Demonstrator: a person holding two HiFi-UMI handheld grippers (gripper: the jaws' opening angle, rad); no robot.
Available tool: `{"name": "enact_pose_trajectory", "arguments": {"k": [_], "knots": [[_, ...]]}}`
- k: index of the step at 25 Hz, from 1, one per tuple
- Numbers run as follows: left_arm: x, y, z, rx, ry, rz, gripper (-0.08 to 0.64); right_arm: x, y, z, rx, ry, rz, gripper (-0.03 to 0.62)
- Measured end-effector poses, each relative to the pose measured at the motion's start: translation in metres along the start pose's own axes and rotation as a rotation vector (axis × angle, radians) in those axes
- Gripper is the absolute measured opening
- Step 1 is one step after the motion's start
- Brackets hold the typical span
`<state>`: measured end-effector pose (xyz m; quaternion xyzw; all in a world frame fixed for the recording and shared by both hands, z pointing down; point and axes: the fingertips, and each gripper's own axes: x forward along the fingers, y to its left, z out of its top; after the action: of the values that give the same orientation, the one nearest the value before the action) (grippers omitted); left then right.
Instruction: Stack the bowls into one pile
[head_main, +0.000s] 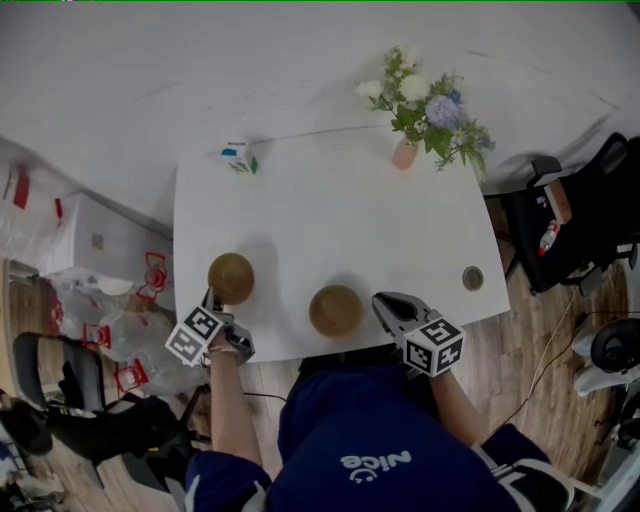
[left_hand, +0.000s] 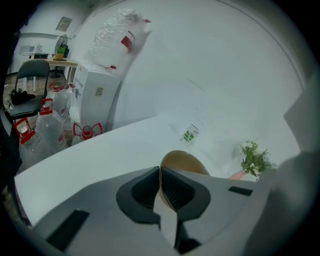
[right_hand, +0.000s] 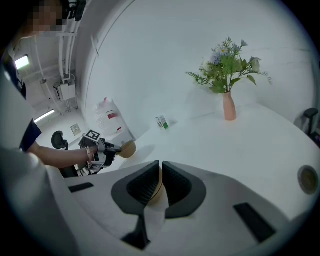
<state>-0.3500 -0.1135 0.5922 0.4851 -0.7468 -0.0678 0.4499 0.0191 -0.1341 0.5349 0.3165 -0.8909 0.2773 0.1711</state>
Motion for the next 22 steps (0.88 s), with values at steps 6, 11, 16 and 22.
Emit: {"name": "enact_pose_trajectory", "arguments": {"k": [6, 11, 16, 22], "knots": [[-0.01, -0.032, 0.012, 0.056, -0.028, -0.062, 0.029, -0.005, 0.0, -0.002, 0.036, -0.018, 0.005, 0.037], [-0.017, -0.06, 0.008, 0.058, -0.017, -0.135, 0.029, -0.007, -0.002, -0.004, 0.039, -0.022, 0.001, 0.035], [-0.028, -0.082, 0.004, 0.084, -0.011, -0.187, 0.029, -0.011, -0.002, -0.006, 0.044, -0.03, -0.002, 0.034], [-0.039, -0.113, -0.011, 0.125, 0.011, -0.254, 0.029, -0.018, -0.007, -0.009, 0.051, -0.035, -0.013, 0.034]]}}
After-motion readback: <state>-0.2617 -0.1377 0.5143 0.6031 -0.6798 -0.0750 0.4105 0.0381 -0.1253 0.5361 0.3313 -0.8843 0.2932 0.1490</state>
